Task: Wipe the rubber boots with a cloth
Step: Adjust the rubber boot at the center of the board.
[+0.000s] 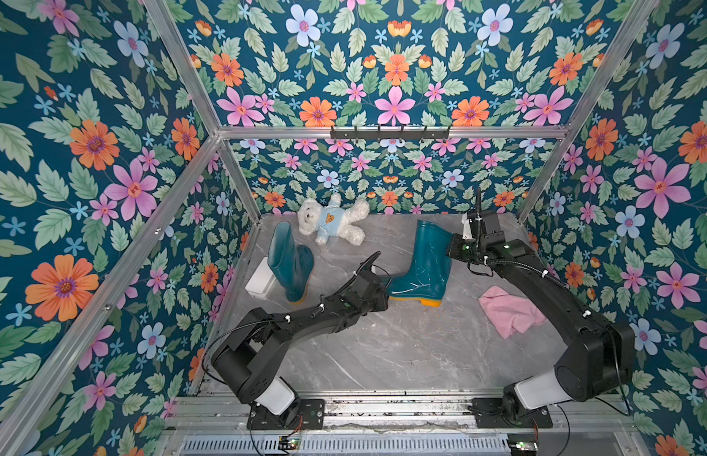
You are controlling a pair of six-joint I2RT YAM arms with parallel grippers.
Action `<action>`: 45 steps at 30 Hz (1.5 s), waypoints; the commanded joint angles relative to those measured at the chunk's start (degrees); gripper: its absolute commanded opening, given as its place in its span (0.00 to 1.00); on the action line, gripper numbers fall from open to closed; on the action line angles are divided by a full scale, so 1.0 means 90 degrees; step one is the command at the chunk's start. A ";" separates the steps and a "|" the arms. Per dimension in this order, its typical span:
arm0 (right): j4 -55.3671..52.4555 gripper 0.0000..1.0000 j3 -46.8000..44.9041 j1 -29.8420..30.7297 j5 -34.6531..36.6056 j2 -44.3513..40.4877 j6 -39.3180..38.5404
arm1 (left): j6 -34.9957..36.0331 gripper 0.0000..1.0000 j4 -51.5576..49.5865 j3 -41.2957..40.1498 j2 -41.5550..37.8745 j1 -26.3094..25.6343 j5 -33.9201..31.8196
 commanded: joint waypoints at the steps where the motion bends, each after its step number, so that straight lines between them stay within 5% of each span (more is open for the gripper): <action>1: 0.0266 0.00 -0.0234 0.0041 -0.0097 -0.0236 -0.0748 | -0.0004 0.51 -0.0192 -0.0043 -0.0139 0.0007 -0.0325; 12: 0.1139 0.00 -0.0727 0.0066 -0.0856 -0.0912 -0.1326 | -0.0152 0.51 -0.0275 -0.0134 -0.0252 0.0007 -0.0541; 24: 0.1381 0.00 -0.2006 0.0151 -0.1123 -0.1793 -0.1039 | -0.0225 0.51 -0.0329 -0.0205 -0.0319 0.0000 -0.0597; 27: 0.1391 0.09 -0.2263 0.0152 -0.1079 -0.2054 -0.0972 | -0.0220 0.51 -0.0321 -0.0206 -0.0334 -0.0002 -0.0593; 39: 0.1012 0.75 -0.2473 0.0149 -0.1054 -0.2718 -0.0912 | -0.0234 0.51 -0.0391 -0.0208 -0.0521 -0.0009 -0.0634; 45: 0.0574 0.90 -0.2232 0.0155 -0.0925 -0.3093 -0.0958 | -0.0193 0.51 -0.0599 -0.0071 -0.0797 -0.0018 -0.0652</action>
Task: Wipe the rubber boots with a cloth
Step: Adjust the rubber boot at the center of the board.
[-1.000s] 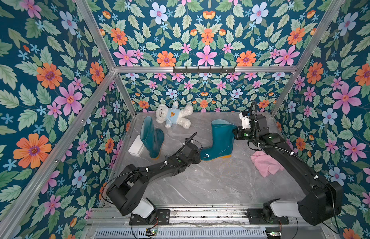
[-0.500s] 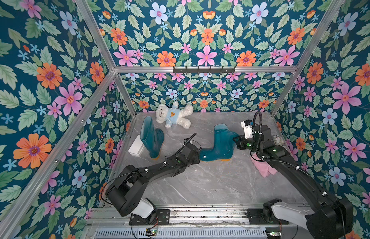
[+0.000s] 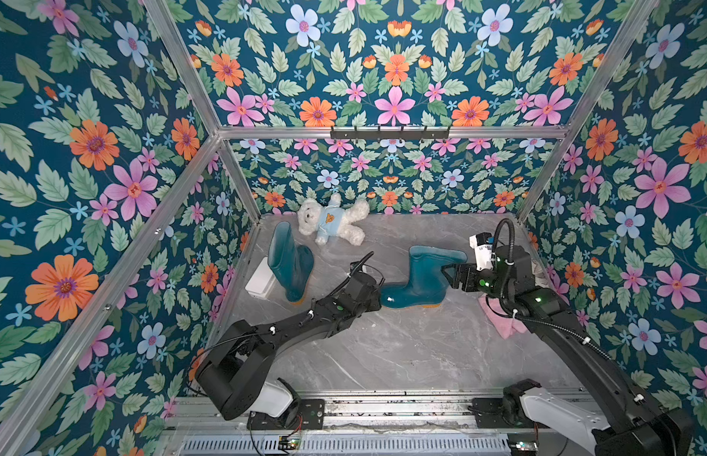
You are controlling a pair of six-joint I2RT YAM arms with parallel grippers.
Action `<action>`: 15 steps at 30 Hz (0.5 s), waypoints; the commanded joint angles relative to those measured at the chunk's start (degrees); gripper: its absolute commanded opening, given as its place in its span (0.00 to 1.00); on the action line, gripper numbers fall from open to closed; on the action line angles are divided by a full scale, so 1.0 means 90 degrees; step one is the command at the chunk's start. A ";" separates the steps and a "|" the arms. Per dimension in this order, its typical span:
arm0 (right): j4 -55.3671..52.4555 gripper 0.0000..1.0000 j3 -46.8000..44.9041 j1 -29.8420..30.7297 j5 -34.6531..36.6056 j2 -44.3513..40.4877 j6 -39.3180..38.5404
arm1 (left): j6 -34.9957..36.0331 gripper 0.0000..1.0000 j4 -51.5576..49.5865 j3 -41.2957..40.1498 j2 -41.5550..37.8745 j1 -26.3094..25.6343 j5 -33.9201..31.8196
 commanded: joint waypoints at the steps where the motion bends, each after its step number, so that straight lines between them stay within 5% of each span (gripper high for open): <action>1: -0.0357 0.92 0.0211 0.0008 0.0126 -0.0218 -0.0069 | 0.0004 0.51 -0.0178 0.0099 -0.0188 -0.0010 -0.0101; 3: -0.0572 0.99 0.0362 0.0003 0.0191 -0.0405 -0.0105 | 0.0020 0.51 -0.0276 0.0164 -0.0334 -0.0012 -0.0127; 15: -0.1666 0.99 0.0138 0.0002 0.1521 -0.2263 0.0092 | 0.0190 0.52 -0.1143 0.0055 -0.2115 -0.0177 -0.0456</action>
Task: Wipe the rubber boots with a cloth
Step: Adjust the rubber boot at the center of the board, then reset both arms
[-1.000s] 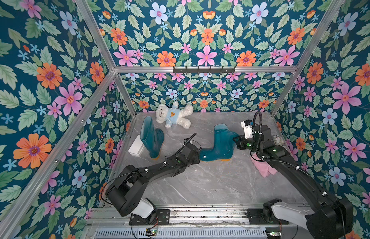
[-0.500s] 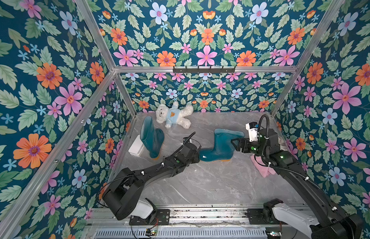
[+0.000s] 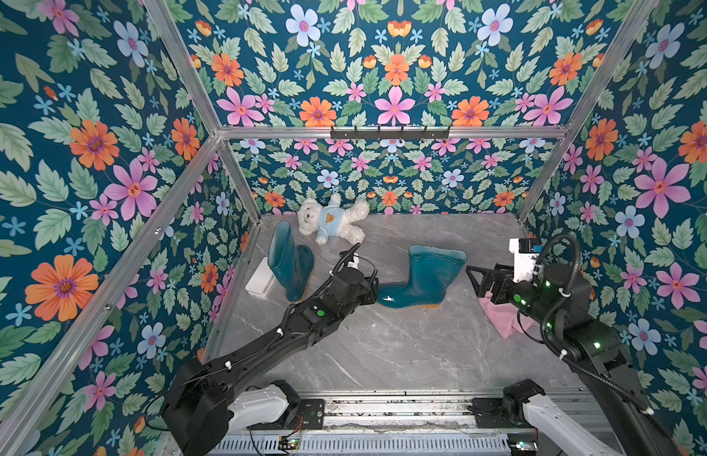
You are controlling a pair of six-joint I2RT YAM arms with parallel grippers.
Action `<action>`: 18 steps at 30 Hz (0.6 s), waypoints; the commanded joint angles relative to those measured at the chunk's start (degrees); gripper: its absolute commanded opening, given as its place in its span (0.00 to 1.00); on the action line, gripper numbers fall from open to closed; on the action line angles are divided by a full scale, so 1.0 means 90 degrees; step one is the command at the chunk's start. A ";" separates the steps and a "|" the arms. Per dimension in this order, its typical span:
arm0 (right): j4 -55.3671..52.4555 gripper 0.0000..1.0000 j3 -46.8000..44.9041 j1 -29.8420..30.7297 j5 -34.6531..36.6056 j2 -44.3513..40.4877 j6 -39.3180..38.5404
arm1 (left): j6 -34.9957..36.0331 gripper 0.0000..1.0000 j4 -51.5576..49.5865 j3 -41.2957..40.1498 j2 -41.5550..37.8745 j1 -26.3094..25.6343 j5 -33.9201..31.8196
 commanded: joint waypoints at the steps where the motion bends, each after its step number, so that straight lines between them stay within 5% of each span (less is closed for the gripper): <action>1: -0.0415 0.99 -0.0477 0.0001 0.0820 -0.0338 0.0195 | 0.0066 0.52 -0.0480 -0.0241 -0.0516 -0.0069 -0.0299; 12: 0.0791 0.99 -0.2787 -0.0166 0.3164 -0.0308 0.0420 | 0.0496 0.58 -0.1065 -0.1411 -0.3088 -0.0141 -0.1609; 18: 0.3444 0.99 -0.3802 -0.0957 0.3000 0.0788 -0.0237 | 0.0798 0.62 -0.1446 -0.1023 -0.3315 -0.0140 -0.2003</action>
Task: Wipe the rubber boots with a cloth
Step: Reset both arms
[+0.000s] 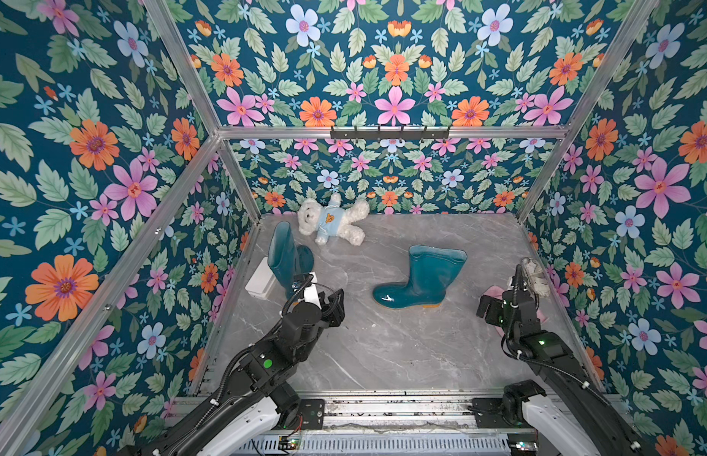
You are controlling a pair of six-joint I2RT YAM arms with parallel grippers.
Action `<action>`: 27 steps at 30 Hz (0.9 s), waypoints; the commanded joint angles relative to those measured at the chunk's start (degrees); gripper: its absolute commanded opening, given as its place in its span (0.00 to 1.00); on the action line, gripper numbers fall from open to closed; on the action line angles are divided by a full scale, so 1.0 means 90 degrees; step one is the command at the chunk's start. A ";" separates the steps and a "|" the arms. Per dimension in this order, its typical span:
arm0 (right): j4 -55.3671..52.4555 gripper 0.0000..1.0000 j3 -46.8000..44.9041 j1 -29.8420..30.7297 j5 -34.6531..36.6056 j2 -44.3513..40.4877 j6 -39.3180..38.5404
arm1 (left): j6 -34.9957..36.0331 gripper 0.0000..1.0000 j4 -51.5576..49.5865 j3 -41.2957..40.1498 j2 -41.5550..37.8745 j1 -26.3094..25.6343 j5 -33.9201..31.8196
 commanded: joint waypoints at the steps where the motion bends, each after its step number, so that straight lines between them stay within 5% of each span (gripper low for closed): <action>1: 0.2057 0.99 -0.0225 -0.0276 0.0260 0.0399 -0.0605 | 0.0246 0.62 -0.0411 0.0235 0.0025 0.0003 -0.0398; 5: 0.4107 0.99 -0.0643 -0.0372 0.0510 0.1035 -0.1630 | 0.0326 0.68 -0.0642 0.0429 -0.0108 -0.0002 -0.0638; 7: 0.4625 0.99 -0.0715 -0.0559 0.0371 0.1548 -0.1787 | 0.0457 0.99 -0.0695 0.0478 -0.0235 -0.0003 -0.0887; 19: 0.8500 0.99 -0.1199 -0.0841 -0.0112 0.4191 -0.2049 | 0.0879 0.99 -0.1319 0.1208 -0.0384 0.0002 -0.2420; 21: 0.7584 0.99 -0.1052 -0.0965 -0.0301 0.3924 -0.1791 | 0.0852 0.99 -0.1446 0.1240 -0.0429 0.0000 -0.2660; 25: 0.8339 0.99 -0.1060 -0.1020 -0.0262 0.4430 -0.1872 | 0.0693 0.99 -0.1619 0.1053 -0.0547 0.0002 -0.3509; 27: 0.7712 0.99 -0.0972 -0.1019 -0.0309 0.4244 -0.1740 | 0.0881 0.99 -0.1435 0.0784 -0.0606 0.0003 -0.4042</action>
